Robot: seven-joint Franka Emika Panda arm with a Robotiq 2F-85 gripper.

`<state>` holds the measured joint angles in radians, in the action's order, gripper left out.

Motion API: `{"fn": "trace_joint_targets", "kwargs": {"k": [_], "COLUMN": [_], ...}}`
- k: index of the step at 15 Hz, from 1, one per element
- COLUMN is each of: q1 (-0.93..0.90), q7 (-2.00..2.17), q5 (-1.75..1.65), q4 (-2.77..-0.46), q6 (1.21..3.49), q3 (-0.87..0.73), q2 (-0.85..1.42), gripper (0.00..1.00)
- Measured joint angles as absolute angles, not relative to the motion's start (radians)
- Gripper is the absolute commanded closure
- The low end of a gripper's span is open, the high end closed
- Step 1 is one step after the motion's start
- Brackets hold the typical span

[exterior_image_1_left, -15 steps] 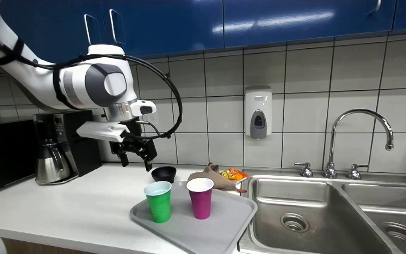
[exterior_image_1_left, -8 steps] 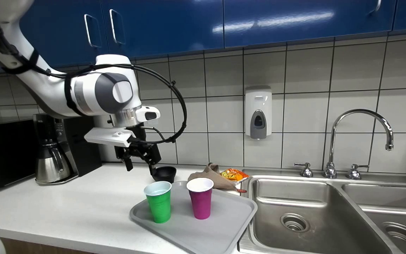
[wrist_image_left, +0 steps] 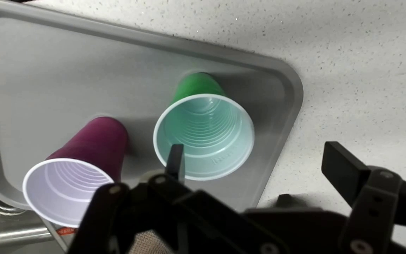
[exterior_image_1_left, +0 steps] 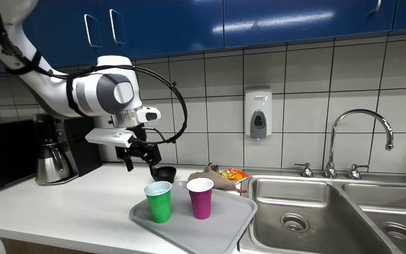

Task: Remove the green and purple cups from the tray

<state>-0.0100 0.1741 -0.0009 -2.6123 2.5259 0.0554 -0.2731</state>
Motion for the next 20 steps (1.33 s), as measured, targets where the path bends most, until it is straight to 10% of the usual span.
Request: {"fn": "trace_joint_targets", "kwargs": {"k": [20], "q1": [-0.01], "q7": [0.266], "q5": [-0.144], "q4": [-2.558], "q6": [2.674], "q3": [0.059], "q2": [-0.061], "gripper": [0.0]}}
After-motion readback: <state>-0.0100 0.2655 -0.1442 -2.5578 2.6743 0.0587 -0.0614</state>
